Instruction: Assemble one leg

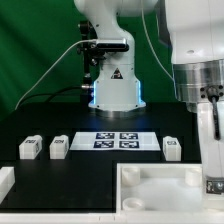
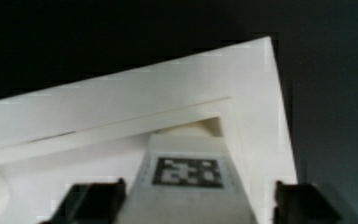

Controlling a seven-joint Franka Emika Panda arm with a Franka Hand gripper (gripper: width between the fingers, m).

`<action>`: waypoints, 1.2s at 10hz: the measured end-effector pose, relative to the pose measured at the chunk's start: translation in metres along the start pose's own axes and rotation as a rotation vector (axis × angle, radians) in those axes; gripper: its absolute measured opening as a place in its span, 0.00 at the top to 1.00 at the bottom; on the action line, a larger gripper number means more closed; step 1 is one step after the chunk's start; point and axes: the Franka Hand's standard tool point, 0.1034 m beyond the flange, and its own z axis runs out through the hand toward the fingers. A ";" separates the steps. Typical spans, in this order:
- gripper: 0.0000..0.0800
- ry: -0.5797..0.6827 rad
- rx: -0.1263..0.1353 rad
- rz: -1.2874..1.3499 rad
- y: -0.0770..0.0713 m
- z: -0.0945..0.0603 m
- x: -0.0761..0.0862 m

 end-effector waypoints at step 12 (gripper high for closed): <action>0.33 0.066 -0.048 -1.343 -0.003 0.000 0.003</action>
Offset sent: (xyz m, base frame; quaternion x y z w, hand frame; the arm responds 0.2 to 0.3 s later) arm 0.0015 0.0112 0.0012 -0.0140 0.0184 -0.5812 0.8134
